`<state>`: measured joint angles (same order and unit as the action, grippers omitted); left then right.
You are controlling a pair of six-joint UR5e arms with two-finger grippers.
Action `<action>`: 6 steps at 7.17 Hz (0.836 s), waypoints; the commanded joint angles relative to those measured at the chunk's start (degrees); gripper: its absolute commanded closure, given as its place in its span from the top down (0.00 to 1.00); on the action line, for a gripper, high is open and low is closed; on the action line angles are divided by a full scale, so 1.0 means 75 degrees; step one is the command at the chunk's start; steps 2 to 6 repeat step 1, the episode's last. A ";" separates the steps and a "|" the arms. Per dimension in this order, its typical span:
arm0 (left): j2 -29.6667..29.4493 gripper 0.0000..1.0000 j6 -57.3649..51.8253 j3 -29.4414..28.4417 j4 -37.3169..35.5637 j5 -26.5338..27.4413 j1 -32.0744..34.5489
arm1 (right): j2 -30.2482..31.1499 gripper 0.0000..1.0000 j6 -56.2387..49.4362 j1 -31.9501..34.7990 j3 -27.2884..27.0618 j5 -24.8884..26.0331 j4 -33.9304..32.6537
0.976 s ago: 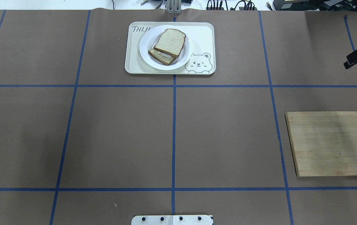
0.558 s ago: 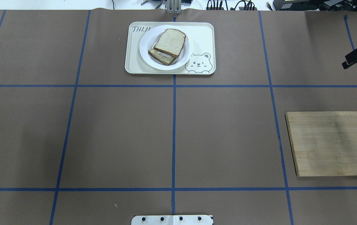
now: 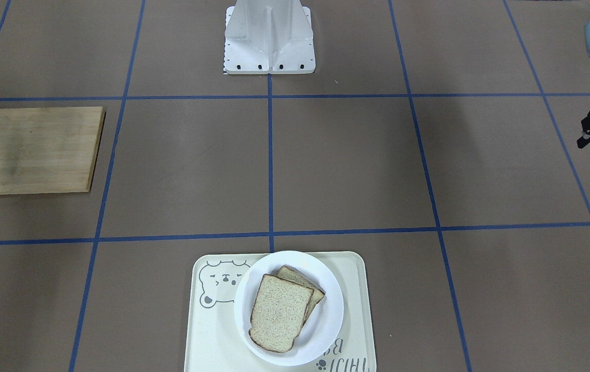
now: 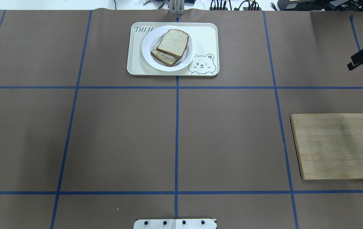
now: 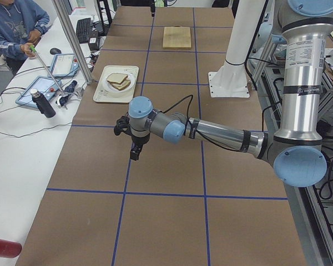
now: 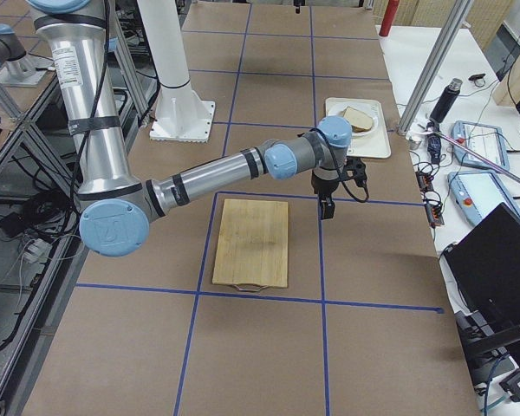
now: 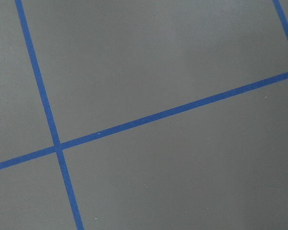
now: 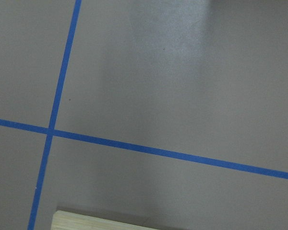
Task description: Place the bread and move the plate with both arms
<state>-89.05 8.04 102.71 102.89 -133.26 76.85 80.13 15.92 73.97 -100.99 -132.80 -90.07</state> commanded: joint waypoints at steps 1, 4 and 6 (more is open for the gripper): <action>0.0060 0.98 0.0006 0.0273 -0.0008 0.0002 0.0008 | -0.0009 1.00 -0.0002 0.0005 -0.0022 -0.0012 0.0010; 0.0060 0.98 0.0006 0.0273 -0.0008 0.0002 0.0008 | -0.0009 1.00 -0.0002 0.0005 -0.0022 -0.0012 0.0010; 0.0060 0.98 0.0006 0.0273 -0.0008 0.0002 0.0008 | -0.0009 1.00 -0.0002 0.0005 -0.0022 -0.0012 0.0010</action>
